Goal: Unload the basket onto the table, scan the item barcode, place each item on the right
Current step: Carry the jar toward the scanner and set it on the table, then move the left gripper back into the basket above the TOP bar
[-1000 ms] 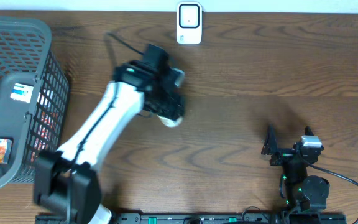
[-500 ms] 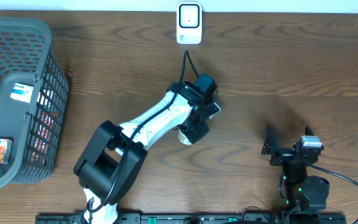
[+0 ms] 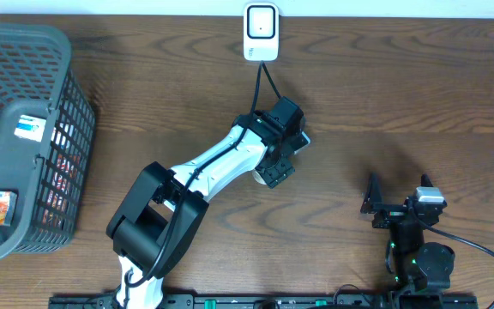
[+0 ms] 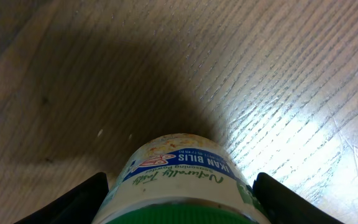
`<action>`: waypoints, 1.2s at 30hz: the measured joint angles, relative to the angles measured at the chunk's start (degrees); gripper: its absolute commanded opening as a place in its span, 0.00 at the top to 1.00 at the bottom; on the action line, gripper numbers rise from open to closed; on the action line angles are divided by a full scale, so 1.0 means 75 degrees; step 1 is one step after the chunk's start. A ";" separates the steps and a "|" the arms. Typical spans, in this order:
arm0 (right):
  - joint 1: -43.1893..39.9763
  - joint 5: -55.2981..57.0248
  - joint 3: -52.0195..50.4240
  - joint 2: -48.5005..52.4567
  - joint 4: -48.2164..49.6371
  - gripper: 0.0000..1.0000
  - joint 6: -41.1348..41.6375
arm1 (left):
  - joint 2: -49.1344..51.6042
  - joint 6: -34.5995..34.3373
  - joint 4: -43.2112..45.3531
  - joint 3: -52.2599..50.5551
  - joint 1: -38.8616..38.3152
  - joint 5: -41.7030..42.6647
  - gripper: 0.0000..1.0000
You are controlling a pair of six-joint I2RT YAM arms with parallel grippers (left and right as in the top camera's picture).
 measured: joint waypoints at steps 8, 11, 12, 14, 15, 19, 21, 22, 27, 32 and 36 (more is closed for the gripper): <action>0.0000 -0.0003 0.0000 0.0000 0.0000 0.01 0.0000 | 0.0000 0.0131 -0.0061 0.0000 0.0000 -0.0003 0.13; 0.0000 0.0000 0.0000 0.0000 -0.0003 0.01 0.0000 | -0.0006 0.0134 -0.0213 0.0000 0.0000 -0.0003 0.12; 0.0000 -0.0003 0.0000 0.0000 0.0000 0.01 0.0003 | -0.0020 0.0134 -0.0265 0.0000 0.0000 -0.0003 0.12; 0.0000 -0.0003 0.0000 0.0000 -0.0003 0.01 0.0003 | -0.0105 0.0134 -0.0420 0.0000 0.0000 -0.0012 0.09; 0.0000 -0.0003 0.0000 0.0000 -0.0003 0.01 0.0000 | -0.0286 0.0134 -0.0557 0.0000 0.0000 -0.0009 0.07; 0.0000 0.0000 0.0003 0.0000 -0.0003 0.01 0.0000 | -0.1620 0.0134 -0.0956 0.0000 0.0000 0.0157 0.06; 0.0000 0.0000 0.0000 0.0000 0.0000 0.01 0.0000 | -0.2777 0.0131 -0.1172 0.0003 0.0000 0.0408 0.06; 0.0000 -0.0003 0.0000 0.0000 0.0000 0.01 0.0000 | -0.3197 0.0105 -0.1221 0.0003 0.0000 0.0458 0.06; 0.0000 -0.0003 0.0003 0.0000 0.0000 0.01 0.0000 | -0.5263 -0.0157 -0.1358 0.0009 0.0294 0.0452 0.05; 0.0000 -0.0003 0.0000 0.0003 0.0003 0.01 0.0000 | -0.7125 -0.0947 -0.1472 0.0017 0.1912 -0.0163 0.02; 0.0000 0.0000 0.0000 0.0000 0.0003 0.01 0.0000 | -0.7959 -0.1722 -0.1495 0.0023 0.3678 -0.0449 0.00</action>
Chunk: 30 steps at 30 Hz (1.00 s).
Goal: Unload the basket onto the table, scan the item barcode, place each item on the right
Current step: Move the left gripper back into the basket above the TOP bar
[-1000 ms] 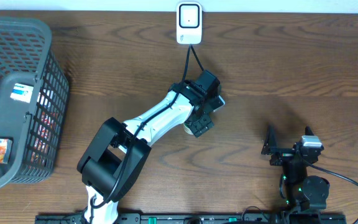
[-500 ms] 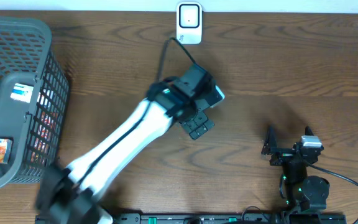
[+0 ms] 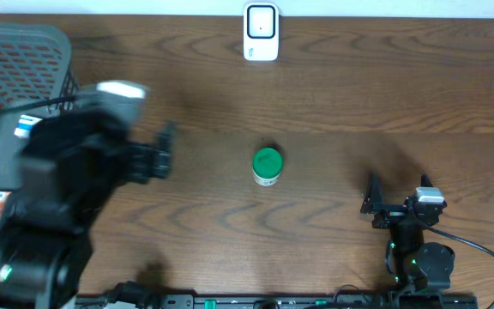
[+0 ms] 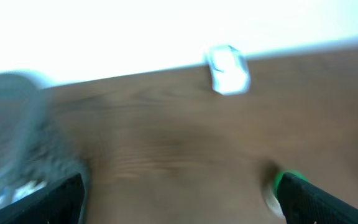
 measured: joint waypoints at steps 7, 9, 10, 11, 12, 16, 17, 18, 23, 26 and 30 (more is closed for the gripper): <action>0.0000 -0.0003 0.0000 0.0000 -0.0003 0.01 0.0000 | -0.0615 -0.1533 -0.0009 0.0029 0.3232 -0.0085 0.02; 0.0000 0.0000 0.0000 0.0000 -0.0003 0.01 0.0003 | -0.0405 -0.2011 -0.0012 0.0035 0.4124 -0.0087 0.02; 0.0000 0.0000 0.0000 0.0003 -0.0006 0.01 0.0000 | -0.0274 -0.2189 -0.0020 0.0055 0.4371 -0.0055 0.02; 0.0000 -0.0003 0.0000 0.0000 0.0000 0.01 0.0003 | -0.0125 -0.2320 -0.0023 0.0096 0.4610 -0.0055 0.02; 0.0000 -0.0003 0.0000 0.0000 -0.0003 0.01 0.0003 | 0.0058 -0.2436 -0.0035 0.0172 0.4835 -0.0035 0.02; 0.0000 0.0000 0.0000 0.0000 -0.0009 0.01 0.0000 | 0.1160 -0.2702 -0.0280 0.0828 0.5662 0.0093 0.02; 0.0000 -0.0006 0.0000 0.0000 -0.0006 0.01 0.0000 | 0.1428 -0.2731 -0.0379 0.1011 0.5829 0.0187 0.02; 0.0000 0.0000 0.0000 0.0000 -0.0003 0.01 0.0000 | 0.1731 -0.2769 -0.0481 0.1244 0.6003 0.0338 0.02; 0.0000 -0.0003 0.0000 0.0000 -0.0006 0.01 0.0000 | 0.2990 -0.2815 -0.0825 0.1944 0.6691 0.0842 0.02; 0.0000 -0.0003 0.0000 0.0000 -0.0006 0.01 0.0000 | 0.3768 -0.2812 -0.1276 0.1970 0.6942 0.0979 0.02; 0.0000 0.0000 0.0000 0.0000 -0.0003 0.01 0.0000 | 0.4986 -0.2696 -0.1585 0.1970 0.7064 0.1058 0.02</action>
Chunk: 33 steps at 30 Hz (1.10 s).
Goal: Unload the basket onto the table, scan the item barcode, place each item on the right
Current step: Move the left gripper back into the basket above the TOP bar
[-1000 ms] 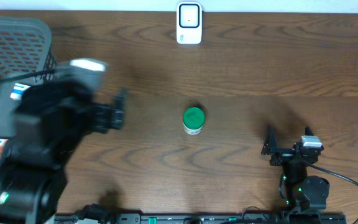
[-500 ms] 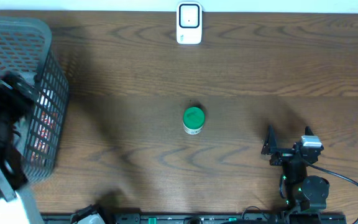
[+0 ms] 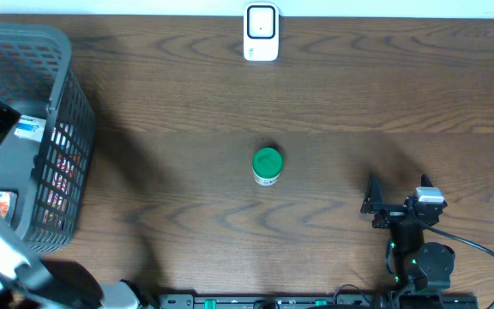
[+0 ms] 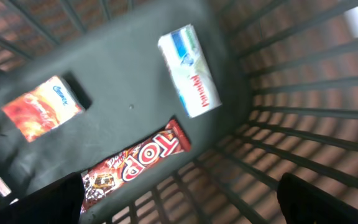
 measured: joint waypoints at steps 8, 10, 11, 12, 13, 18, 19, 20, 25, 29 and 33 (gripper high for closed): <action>0.0000 -0.0003 0.0000 0.0000 0.0000 0.01 0.0003 | 0.1291 0.0697 -0.0076 -0.0032 0.0000 0.0026 0.02; 0.0000 -0.0003 0.0000 0.0000 -0.0003 0.01 0.0003 | 0.1361 0.0912 0.0029 -0.0245 0.0000 -0.0026 0.01; 0.0000 -0.0003 0.0000 0.0000 0.0000 0.01 0.0000 | 0.1367 0.1090 0.0108 -0.0373 0.0000 -0.0035 0.01; 0.0000 0.0000 0.0000 0.0000 0.0000 0.01 0.0000 | 0.1367 0.1239 0.0172 -0.0484 0.0000 -0.0035 0.01; 0.0000 0.0000 0.0000 0.0000 0.0000 0.01 0.0000 | 0.1367 0.1364 0.0268 -0.0627 0.0000 -0.0044 0.01; 0.0000 -0.0003 0.0000 0.0000 0.0000 0.01 0.0003 | 0.1367 0.1990 0.0784 -0.1606 -0.0006 -0.0085 0.01; 0.0000 -0.0003 0.0000 0.0000 -0.0003 0.01 0.0000 | 0.1367 0.2081 0.0883 -0.1781 -0.0006 -0.0082 0.01; 0.0000 0.0000 0.0000 0.0000 0.0000 0.01 0.0000 | 0.1367 0.2154 0.1011 -0.1973 -0.0006 -0.0087 0.01; 0.0000 -0.0003 0.0000 0.0000 -0.0003 0.01 0.0000 | 0.1367 0.2445 0.1297 -0.2492 -0.0006 -0.0093 0.02; 0.0000 0.0000 0.0000 0.0000 0.0000 0.01 0.0000 | 0.1367 0.2527 0.1317 -0.2495 -0.0006 -0.0230 0.02; 0.0000 0.0000 0.0000 0.0000 0.0000 0.01 0.0000 | 0.1367 0.2553 0.1367 -0.2495 -0.0006 -0.0411 0.02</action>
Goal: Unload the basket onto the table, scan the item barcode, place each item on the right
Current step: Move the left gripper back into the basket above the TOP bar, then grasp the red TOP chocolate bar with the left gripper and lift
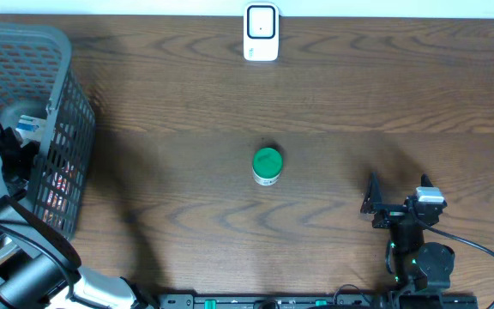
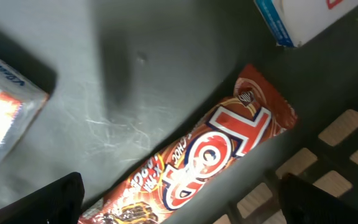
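Note:
My left gripper [image 2: 179, 210] is open, down inside the grey basket [image 1: 67, 103]. Its two dark fingertips [image 2: 48, 202] show at the bottom corners of the left wrist view. Between and just beyond them lies a red TOP chocolate bar [image 2: 210, 165], flat on the basket floor beside the slatted wall. A white and blue box [image 2: 303, 18] and an orange and white packet [image 2: 2, 121] lie near it. The white scanner [image 1: 261, 33] stands at the table's far edge. A green-lidded jar [image 1: 267, 165] stands upright at mid-table. My right gripper [image 1: 372, 197] rests at the front right with nothing in it.
The basket's tall slatted walls [image 2: 347, 130] close in around the left gripper. The left arm comes over the basket's near side. A cable [image 1: 478, 249] runs from the right arm's base along the front edge.
My left gripper has come down from higher over the basket to just above the TOP bar, which now fills the wrist view. It is still open. The right arm has not moved.
My left gripper stood around the green-lidded jar at mid-table, below the scanner. Then the jar stood alone and the arm was over at the left. Then the gripper hung open above the basket's three items, and now it sits low over the chocolate bar.

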`<action>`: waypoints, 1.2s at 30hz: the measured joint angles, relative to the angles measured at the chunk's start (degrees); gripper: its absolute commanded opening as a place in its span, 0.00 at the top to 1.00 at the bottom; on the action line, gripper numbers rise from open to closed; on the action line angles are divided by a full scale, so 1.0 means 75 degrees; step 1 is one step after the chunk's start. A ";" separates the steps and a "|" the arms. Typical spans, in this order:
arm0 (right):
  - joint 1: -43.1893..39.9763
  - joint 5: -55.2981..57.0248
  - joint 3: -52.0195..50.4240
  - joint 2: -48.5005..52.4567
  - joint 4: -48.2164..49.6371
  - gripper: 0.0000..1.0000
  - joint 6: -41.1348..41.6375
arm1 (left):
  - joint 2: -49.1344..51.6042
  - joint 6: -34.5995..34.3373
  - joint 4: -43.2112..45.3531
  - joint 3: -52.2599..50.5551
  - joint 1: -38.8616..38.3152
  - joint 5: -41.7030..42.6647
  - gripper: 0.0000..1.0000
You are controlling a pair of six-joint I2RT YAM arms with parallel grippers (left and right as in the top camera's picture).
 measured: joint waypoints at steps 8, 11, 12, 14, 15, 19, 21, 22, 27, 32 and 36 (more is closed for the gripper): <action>0.0000 0.0000 0.0000 0.0000 0.0000 0.01 0.0000 | 0.0000 0.0000 0.0420 -0.0306 0.0000 -0.0055 0.02; 0.0000 -0.0003 0.0000 0.0000 0.0000 0.01 0.0000 | 0.0000 0.0000 0.0740 -0.0670 0.0000 -0.0085 0.02; 0.0000 0.0000 0.0000 0.0000 0.0000 0.01 0.0003 | 0.0000 0.0000 0.0813 -0.0731 0.0000 -0.0087 0.02; 0.0000 0.0000 0.0000 0.0000 0.0000 0.01 0.0000 | 0.0000 -0.0003 0.0956 -0.0924 0.0006 -0.0143 0.02; 0.0000 0.0000 0.0000 0.0000 0.0000 0.01 0.0000 | 0.0000 -0.0003 0.1075 -0.1000 0.0009 -0.0163 0.02; 0.0000 0.0000 0.0000 0.0000 -0.0003 0.01 0.0003 | 0.0000 0.0000 0.1215 -0.1198 0.0009 -0.0198 0.02; 0.0000 -0.0003 0.0000 0.0000 -0.0003 0.01 0.0000 | 0.0000 -0.0006 0.1279 -0.1288 0.0009 -0.0216 0.02; 0.0000 0.0000 0.0000 0.0000 0.0000 0.01 0.0000 | 0.0000 -0.0044 0.1338 -0.1355 0.0006 -0.0289 0.02; 0.0000 -0.0003 0.0000 0.0000 -0.0003 0.01 0.0003 | 0.0000 -0.0723 0.1434 -0.1463 0.0006 -0.0833 0.02; 0.0000 -0.0003 0.0000 0.0000 0.0000 0.01 0.0000 | 0.0000 -0.1953 0.1568 -0.1463 0.0009 -0.1090 0.02; 0.0000 -0.0003 0.0000 0.0000 0.0000 0.01 0.0000 | 0.0000 -0.2556 0.1571 -0.1463 0.0009 -0.1172 0.02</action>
